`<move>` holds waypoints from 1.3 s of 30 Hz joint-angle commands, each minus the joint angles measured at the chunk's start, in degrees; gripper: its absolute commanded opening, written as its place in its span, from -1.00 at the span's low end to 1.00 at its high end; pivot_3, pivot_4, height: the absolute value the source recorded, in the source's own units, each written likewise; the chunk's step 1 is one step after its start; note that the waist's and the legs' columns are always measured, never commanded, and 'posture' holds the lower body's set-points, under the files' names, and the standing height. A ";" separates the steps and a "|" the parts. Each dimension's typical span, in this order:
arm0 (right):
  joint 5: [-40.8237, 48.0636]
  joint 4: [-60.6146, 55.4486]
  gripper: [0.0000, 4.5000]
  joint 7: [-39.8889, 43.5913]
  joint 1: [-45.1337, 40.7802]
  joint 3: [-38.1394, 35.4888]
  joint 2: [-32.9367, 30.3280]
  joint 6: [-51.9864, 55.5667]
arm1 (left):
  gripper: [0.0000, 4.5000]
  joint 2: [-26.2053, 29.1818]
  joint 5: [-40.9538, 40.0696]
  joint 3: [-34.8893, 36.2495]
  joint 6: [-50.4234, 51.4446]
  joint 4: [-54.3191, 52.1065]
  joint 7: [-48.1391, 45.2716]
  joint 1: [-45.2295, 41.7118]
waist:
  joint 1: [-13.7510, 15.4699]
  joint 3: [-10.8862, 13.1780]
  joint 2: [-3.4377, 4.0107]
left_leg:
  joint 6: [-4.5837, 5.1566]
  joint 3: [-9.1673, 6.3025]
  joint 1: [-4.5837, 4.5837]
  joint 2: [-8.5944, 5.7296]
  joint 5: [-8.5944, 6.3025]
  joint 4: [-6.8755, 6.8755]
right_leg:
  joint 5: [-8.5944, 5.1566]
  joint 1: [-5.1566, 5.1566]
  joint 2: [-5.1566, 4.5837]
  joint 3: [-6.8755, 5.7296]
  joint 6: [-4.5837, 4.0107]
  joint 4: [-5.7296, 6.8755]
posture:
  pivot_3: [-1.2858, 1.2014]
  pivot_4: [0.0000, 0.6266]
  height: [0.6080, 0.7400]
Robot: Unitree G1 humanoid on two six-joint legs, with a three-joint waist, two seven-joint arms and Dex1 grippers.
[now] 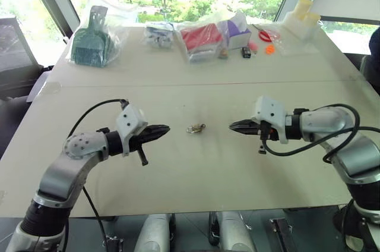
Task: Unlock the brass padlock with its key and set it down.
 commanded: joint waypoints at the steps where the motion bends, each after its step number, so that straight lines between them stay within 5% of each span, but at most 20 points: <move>1: 0.30 -0.34 -1.00 0.05 -1.09 -0.35 0.28 -0.62 | -0.97 1.11 -0.37 1.10 0.03 -1.96 -0.22 0.32 | -0.02 0.00 0.00 | 0.00 0.00 0.00 0.00 0.00 0.00 | 0.00 0.00 0.00 0.00 0.00 0.00 | 0.03 -0.52 1.00; 35: -0.65 -0.59 -1.00 -1.30 -0.78 0.59 2.07 -1.25 | -0.97 -0.85 0.01 -0.64 1.24 -1.07 1.58 -1.37 | -0.01 0.00 0.00 | 0.00 0.00 0.00 -0.01 0.00 0.00 | 0.02 0.01 0.01 0.00 0.03 0.01 | 0.03 -0.52 1.00; 39: -0.78 -0.72 -1.00 -1.82 -0.62 0.80 2.51 -1.40 | -0.19 -4.96 3.21 -4.82 -2.13 2.09 2.47 -3.16 | 0.12 -0.01 -0.01 | 0.00 -0.01 0.00 -0.02 0.00 0.01 | 0.04 0.03 0.01 0.00 0.07 0.00 | 0.03 -0.52 1.00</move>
